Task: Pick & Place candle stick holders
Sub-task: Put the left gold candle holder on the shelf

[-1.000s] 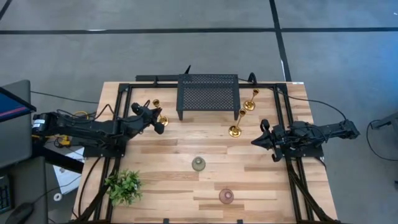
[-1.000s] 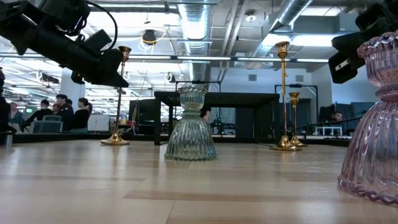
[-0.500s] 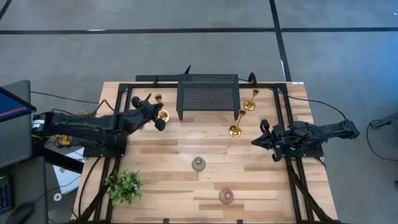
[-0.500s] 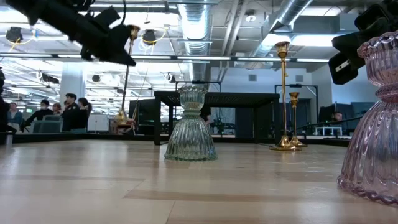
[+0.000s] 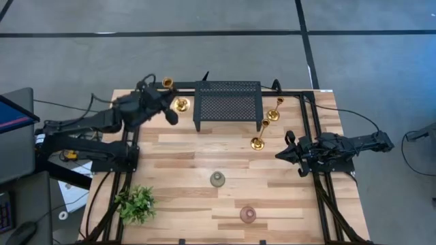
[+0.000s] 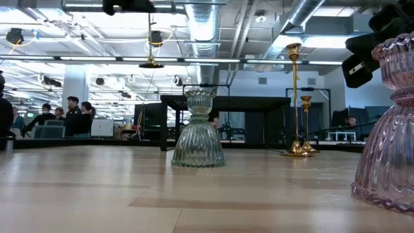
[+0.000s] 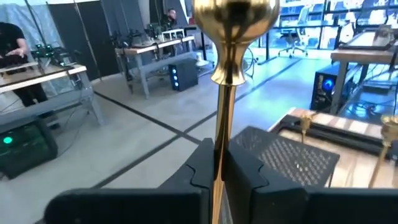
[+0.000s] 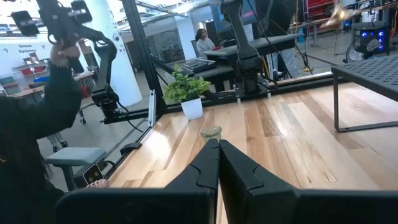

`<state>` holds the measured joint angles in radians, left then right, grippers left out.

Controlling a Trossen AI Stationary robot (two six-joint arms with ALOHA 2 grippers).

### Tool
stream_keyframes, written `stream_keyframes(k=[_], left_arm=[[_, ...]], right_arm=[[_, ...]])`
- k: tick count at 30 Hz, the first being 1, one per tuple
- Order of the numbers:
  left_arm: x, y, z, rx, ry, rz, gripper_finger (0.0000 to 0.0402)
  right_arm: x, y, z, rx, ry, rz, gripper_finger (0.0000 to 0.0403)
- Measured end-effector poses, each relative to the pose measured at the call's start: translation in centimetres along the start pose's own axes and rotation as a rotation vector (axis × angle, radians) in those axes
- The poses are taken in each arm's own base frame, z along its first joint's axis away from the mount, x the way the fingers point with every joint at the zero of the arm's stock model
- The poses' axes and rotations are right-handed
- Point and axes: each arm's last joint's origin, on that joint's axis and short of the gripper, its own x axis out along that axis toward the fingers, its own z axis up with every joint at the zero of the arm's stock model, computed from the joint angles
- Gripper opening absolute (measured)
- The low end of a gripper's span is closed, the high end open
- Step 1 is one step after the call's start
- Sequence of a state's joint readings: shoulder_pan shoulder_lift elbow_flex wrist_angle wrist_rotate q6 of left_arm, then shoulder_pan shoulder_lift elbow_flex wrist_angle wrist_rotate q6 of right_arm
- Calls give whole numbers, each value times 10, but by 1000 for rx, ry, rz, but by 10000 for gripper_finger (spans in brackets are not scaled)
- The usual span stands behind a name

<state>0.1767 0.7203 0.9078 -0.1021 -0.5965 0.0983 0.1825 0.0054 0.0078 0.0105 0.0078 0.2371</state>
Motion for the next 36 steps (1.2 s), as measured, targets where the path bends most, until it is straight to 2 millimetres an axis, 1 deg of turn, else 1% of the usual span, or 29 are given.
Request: stream_keyframes(k=[4,7,10,14,17,22,26,31,36], left_arm=[[30,-2,11,25,21,-24,17],[61,-4,13,40,55,-63,16],[93,-2,15,28,47,-82,17],[132,1,11,-36,17,-168,17],[153,6,6,-72,33,-202,17],[176,13,-12,-91,70,-167,17],[188,14,-18,-102,36,-178,17],[196,10,-25,-102,39,-192,17],[198,10,-26,-102,38,-208,17]], right_arm=[[0,0,0,0,0,0,0],[0,0,0,0,0,0,0],[0,0,0,0,-2,0,0],[0,0,1,0,-8,1,0],[0,0,1,0,-9,2,0],[0,0,1,0,-13,2,0],[0,0,2,0,-18,4,0],[0,0,2,0,-20,4,0],[0,0,2,-1,-21,4,0]])
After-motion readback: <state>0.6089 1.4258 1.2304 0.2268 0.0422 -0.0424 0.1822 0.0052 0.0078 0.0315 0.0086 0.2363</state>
